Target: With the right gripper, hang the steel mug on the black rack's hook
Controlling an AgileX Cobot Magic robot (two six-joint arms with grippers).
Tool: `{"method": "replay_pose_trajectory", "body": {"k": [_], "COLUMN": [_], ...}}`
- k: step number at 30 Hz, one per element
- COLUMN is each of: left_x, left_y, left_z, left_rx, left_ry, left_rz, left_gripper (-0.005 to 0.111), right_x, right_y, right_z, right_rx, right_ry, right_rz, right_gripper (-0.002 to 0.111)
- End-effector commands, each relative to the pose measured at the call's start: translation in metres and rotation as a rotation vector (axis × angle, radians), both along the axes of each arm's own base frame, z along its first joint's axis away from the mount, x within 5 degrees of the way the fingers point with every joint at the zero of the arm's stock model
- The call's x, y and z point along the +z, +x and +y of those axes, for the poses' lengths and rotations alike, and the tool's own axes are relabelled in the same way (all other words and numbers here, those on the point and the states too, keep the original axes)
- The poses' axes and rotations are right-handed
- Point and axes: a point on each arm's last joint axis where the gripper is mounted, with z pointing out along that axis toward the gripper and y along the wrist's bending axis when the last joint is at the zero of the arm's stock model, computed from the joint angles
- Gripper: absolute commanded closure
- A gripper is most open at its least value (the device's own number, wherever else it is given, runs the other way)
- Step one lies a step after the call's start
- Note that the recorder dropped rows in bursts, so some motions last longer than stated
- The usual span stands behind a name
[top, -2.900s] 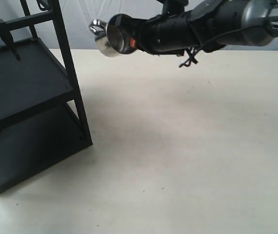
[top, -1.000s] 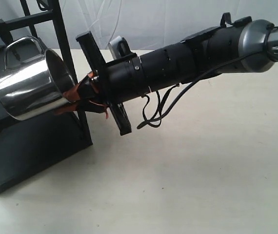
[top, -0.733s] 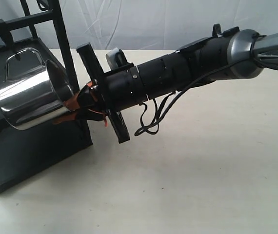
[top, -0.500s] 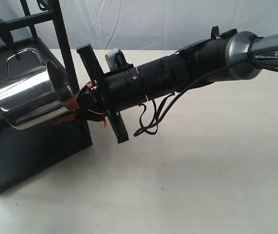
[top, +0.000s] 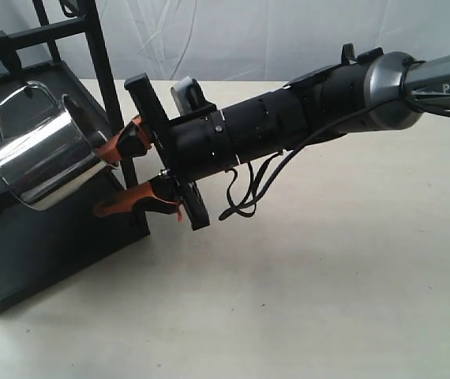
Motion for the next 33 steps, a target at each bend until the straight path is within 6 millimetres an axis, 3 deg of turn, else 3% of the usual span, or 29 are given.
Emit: {"method": "replay_pose_trajectory", "body": {"k": [1, 12, 14, 16, 17, 18, 25, 28, 33], "left_x": [0.001, 0.001, 0.0, 0.0, 0.0, 0.0, 0.0, 0.0, 0.0], "left_y": [0.0, 0.0, 0.0, 0.0, 0.0, 0.0, 0.0, 0.0, 0.0], "left_z": [0.0, 0.0, 0.0, 0.0, 0.0, 0.0, 0.0, 0.0, 0.0], "left_rx": [0.003, 0.001, -0.001, -0.001, 0.0, 0.0, 0.0, 0.0, 0.0], "left_ry": [-0.007, 0.0, -0.001, 0.01, 0.015, 0.017, 0.017, 0.017, 0.017], "left_rz": [-0.012, -0.008, -0.004, -0.003, -0.002, -0.001, -0.001, -0.001, -0.001], "left_gripper": [0.105, 0.105, 0.105, 0.105, 0.105, 0.105, 0.105, 0.105, 0.105], "right_x": [0.006, 0.047, 0.052, 0.057, 0.06, 0.065, 0.112, 0.146, 0.182], "right_y": [0.004, 0.035, 0.035, 0.034, 0.032, 0.031, 0.017, 0.004, -0.025], "right_z": [-0.007, -0.072, -0.085, -0.099, -0.105, -0.111, -0.148, -0.16, -0.172], "right_rx": [0.022, -0.079, -0.058, -0.031, -0.008, 0.008, -0.027, -0.156, -0.231], "right_ry": [0.037, 0.026, -0.019, -0.109, -0.153, -0.199, -0.569, -0.617, -0.617], "right_rz": [-0.057, -0.334, -0.428, -0.52, -0.581, -0.647, -1.122, -1.288, -1.427], "right_gripper": [0.058, 0.058, 0.066, 0.09, 0.106, 0.108, 0.109, 0.109, 0.109]}}
